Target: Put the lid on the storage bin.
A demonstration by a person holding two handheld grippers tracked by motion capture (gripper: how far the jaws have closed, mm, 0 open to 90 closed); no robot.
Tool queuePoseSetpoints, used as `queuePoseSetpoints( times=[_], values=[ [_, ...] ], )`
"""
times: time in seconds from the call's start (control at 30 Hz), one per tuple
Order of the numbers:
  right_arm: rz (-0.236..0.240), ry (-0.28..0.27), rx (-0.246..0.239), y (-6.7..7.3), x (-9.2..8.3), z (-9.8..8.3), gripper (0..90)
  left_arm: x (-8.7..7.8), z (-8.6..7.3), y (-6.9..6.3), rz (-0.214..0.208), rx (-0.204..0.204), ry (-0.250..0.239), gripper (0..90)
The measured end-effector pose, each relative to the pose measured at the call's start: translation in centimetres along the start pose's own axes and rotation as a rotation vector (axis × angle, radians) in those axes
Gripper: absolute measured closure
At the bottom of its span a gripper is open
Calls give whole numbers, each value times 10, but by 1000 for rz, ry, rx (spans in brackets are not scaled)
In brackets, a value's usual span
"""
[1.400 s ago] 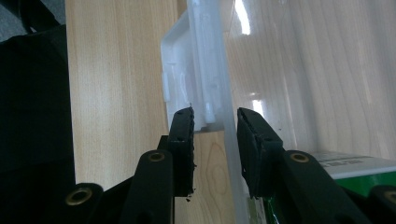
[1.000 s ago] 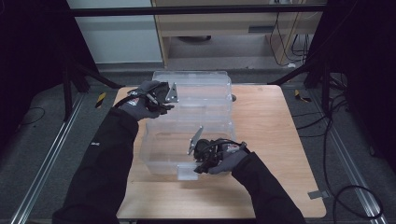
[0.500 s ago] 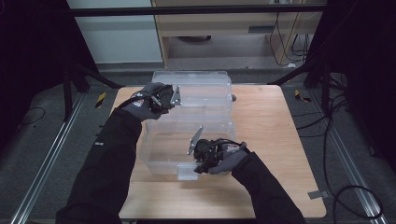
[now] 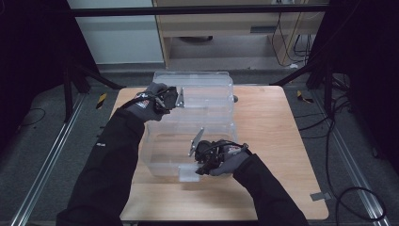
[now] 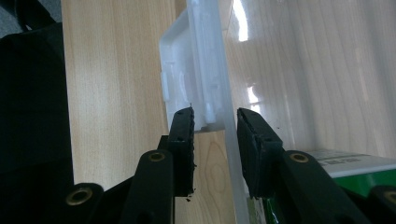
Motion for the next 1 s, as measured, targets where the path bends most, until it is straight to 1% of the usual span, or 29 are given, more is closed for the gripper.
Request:
queuePoseSetpoints(
  times=[0.03, 0.07, 0.13, 0.2, 0.23, 0.27, 0.3, 0.37, 0.4, 0.43, 0.47, 0.57, 0.6, 0.63, 0.67, 0.73, 0.77, 0.8, 0.87, 0.97, 1.0],
  values=[
    [-1, 0, -1, 0, 0, 0, 679, -1, 1, 1, 3, 16, 5, 786],
    [-2, -3, -1, 0, 0, 0, 679, -1, 1, 1, 5, 21, 9, 788],
    [-6, -3, 0, 0, 0, 0, 679, -1, 2, 0, 7, 23, 9, 790],
    [-8, -1, 4, 0, 0, 0, 679, -2, 1, -1, -2, 12, 7, 790],
    [-9, 0, 5, 0, 0, 0, 679, -3, 0, 0, -1, 22, 13, 791],
    [-9, 0, 6, 0, 0, 0, 679, -4, -1, -1, -2, 22, 14, 791],
    [-9, -1, 5, 0, 0, 0, 679, -3, -1, -2, -4, 10, 8, 792],
    [-9, 2, 5, 0, 0, 0, 680, -4, -1, -3, -6, 12, 11, 793],
    [-8, 1, 4, 1, 0, 0, 680, -5, 0, -2, -4, 24, 13, 793],
    [-9, 2, 4, 1, 0, 0, 680, -5, 1, -2, -1, 25, 7, 794],
    [-10, 2, 2, 1, 0, 0, 679, -5, 1, -3, -8, 16, 12, 795],
    [-14, 2, 5, 1, 0, 0, 679, -6, 2, -4, -7, 19, 14, 797],
    [-16, 2, 5, 1, 0, 0, 680, -7, 2, -3, -4, 33, 21, 797],
    [-17, 3, 5, 1, 0, 0, 680, -6, 3, -4, 0, 28, 11, 798],
    [-17, 3, 4, 1, 0, 0, 680, -8, 2, -5, -7, 28, 20, 799],
    [-19, 5, 1, 1, 0, 0, 680, -10, 3, -6, -5, 43, 24, 800],
    [-19, 3, -2, 1, 0, 0, 680, -11, 4, -8, -14, 33, 4, 802],
    [-20, 3, -1, 2, 0, 0, 680, -14, 5, -9, -24, 28, 2, 816],
    [-19, 3, 0, 2, 0, 0, 680, -16, 5, -11, -32, 22, -5, 819],
    [-19, 4, 5, 2, 0, 0, 680, -20, 4, -16, -28, 33, -4, 826],
    [-20, 5, 9, 3, 0, 0, 680, -22, 4, -16, -23, 48, 6, 827]
  ],
)
Point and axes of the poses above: each handheld gripper's, and its own axes: x roughly forward along the jaws, z roughly out of its top, y roughly to its left, the point moved 8 cm from there along x, roughly forward along the jaws, and after that the axes turned 8 degrees about -z, right-handed, at the moved point
